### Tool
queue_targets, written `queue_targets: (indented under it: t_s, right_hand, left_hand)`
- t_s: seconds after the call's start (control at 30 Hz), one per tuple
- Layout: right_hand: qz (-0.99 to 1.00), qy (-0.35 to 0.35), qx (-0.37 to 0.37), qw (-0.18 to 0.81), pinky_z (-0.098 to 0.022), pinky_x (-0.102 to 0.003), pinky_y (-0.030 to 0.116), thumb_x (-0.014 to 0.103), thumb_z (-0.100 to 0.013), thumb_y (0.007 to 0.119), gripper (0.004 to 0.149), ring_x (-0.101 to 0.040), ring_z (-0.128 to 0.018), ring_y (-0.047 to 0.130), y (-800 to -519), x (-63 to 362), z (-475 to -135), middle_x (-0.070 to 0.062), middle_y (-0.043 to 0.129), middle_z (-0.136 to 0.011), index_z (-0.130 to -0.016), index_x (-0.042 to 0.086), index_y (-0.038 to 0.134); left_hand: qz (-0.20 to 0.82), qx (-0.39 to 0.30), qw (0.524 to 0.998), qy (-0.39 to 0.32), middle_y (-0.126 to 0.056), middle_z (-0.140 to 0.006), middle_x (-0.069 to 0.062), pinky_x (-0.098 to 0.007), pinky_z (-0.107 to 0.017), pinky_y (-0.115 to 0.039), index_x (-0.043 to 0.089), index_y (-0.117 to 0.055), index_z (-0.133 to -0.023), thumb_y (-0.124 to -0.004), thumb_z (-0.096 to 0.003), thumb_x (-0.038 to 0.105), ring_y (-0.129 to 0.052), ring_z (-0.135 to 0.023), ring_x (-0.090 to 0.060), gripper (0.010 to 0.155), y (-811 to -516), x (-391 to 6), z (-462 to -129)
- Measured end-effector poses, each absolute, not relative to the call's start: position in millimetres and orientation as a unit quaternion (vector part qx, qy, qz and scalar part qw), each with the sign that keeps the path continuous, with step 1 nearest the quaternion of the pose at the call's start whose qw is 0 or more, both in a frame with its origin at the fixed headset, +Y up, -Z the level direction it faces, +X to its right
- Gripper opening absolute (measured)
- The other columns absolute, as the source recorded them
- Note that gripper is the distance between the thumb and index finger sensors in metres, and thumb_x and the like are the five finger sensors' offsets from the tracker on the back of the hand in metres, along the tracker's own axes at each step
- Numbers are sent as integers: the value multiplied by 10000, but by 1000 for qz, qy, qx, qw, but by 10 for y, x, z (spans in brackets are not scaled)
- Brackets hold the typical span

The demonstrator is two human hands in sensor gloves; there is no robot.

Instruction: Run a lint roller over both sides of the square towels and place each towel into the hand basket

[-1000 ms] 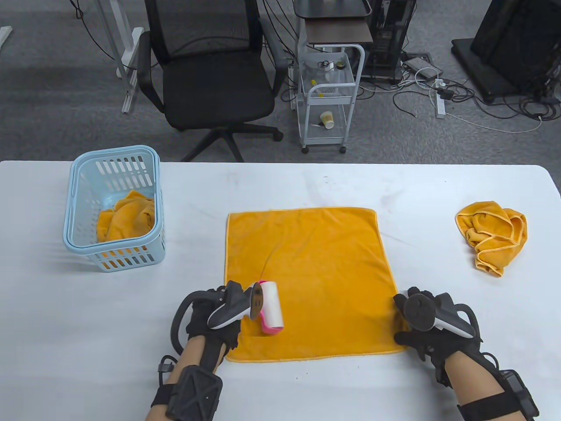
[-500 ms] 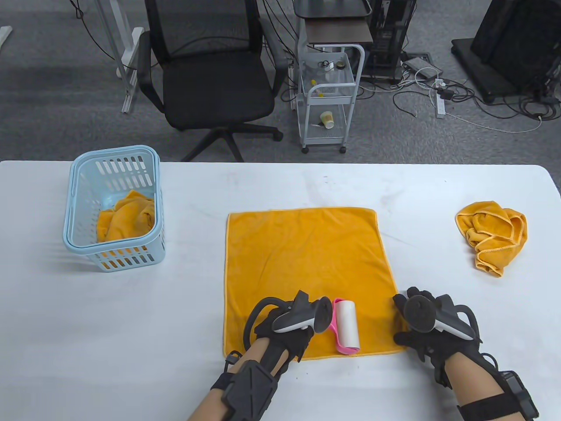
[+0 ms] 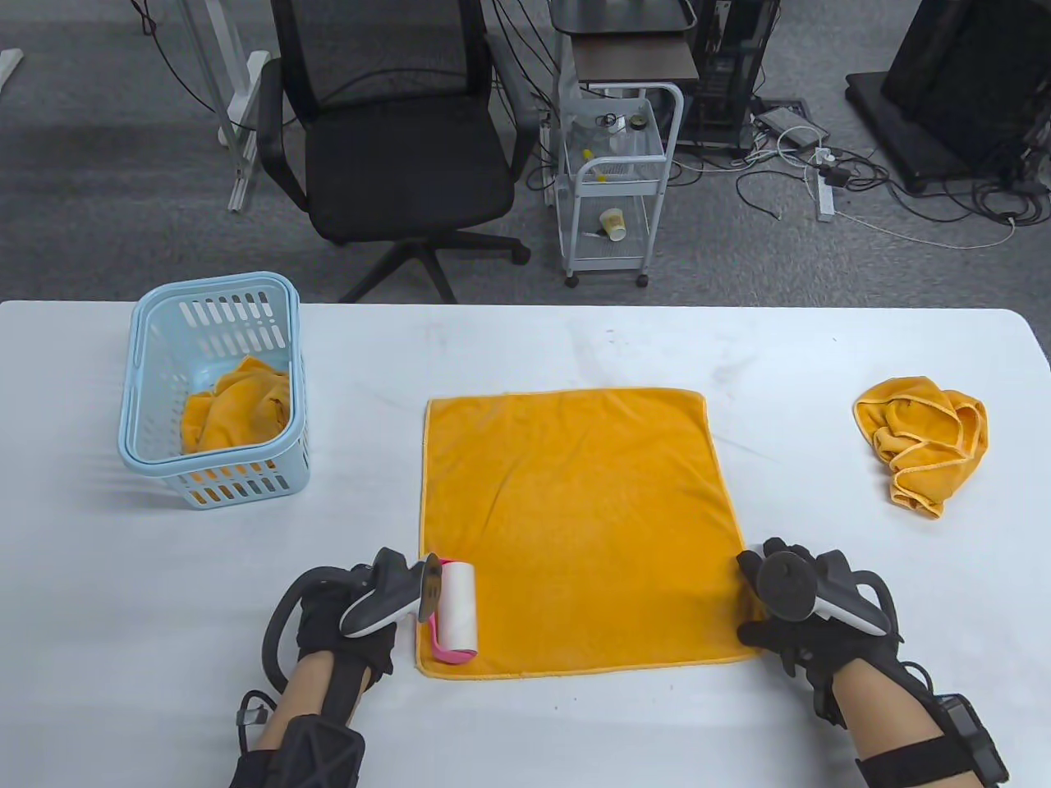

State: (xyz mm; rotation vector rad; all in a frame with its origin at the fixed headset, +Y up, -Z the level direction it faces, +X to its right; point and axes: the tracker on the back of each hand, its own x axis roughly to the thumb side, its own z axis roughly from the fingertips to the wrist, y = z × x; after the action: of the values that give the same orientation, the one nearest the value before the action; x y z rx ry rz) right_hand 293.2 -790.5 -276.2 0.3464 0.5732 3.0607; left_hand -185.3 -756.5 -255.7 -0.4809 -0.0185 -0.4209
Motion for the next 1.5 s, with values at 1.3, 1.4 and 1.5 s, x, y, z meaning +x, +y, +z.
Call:
queue_targets:
  t_s: [1.3,1.4,1.5]
  right_hand:
    - [979,147,131,61,-677,-720,486,502,-457,891,817,-516,-1039,457,-7661,3012,-2720,-207,434,-1149,-1118,195,522]
    - [971,166,158,67,-677,-718,505,436,-451,945,640,-484,-1037,546,-7625,2993,-2699,-145,606,-1120,-1019,218,747]
    - [963,195,183,24,-679,-719,507,417,-434,985,578,-476,-1043,546,-7632,2914,-2648,-125,642,-1113,-957,230,823]
  left_hand:
    - [41,-121,992,2,-469,-1189,-111,-607,-732,-625,301,-567,-1054,-831,-482,458,-643,-1057,-422,650,-7174,-2562,-2399]
    - [29,-127,987,-98,-649,-1130,-18,-571,-714,-702,353,-695,-976,-853,-463,467,-805,-987,-331,548,-7178,-2111,-2339]
    - [-1,-188,968,-167,-746,-1075,25,-557,-698,-733,374,-762,-917,-869,-446,477,-879,-934,-291,493,-7391,-1719,-2302]
